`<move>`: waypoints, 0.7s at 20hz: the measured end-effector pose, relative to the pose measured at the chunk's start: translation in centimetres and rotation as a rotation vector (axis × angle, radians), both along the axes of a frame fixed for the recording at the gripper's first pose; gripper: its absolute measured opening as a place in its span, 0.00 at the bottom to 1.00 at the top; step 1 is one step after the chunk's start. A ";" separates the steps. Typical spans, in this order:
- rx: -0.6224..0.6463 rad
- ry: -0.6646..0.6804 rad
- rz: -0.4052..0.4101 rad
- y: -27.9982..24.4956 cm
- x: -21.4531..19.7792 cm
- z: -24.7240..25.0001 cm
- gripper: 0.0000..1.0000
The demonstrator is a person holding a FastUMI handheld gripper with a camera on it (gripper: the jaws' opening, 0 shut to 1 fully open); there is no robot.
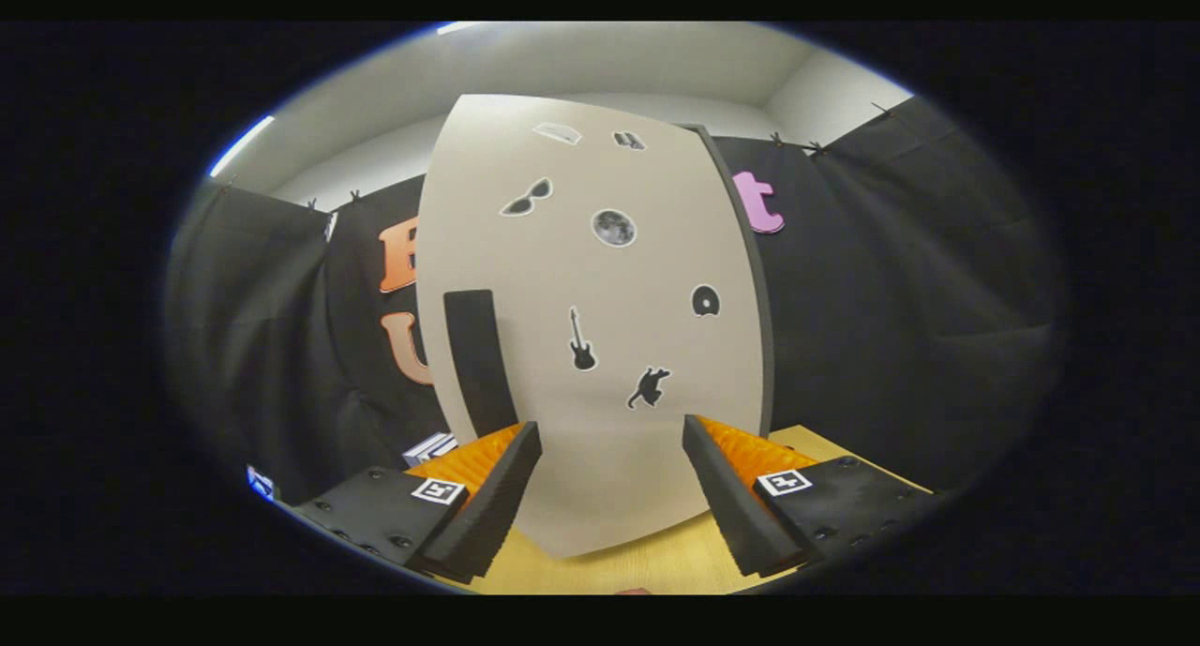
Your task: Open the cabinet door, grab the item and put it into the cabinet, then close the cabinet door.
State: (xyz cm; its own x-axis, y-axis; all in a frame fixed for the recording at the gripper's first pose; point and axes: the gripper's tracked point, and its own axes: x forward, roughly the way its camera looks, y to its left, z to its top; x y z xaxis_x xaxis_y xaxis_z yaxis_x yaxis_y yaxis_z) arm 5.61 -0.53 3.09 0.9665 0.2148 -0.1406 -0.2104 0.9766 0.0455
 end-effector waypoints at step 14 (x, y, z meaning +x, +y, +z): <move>-0.009 0.060 0.051 2.9 5.6 -1.6 0.98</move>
State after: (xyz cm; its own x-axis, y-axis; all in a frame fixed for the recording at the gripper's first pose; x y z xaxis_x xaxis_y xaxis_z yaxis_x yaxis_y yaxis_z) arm 11.23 2.41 1.52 0.9443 0.2615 -0.1999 -0.2566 0.9652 0.0503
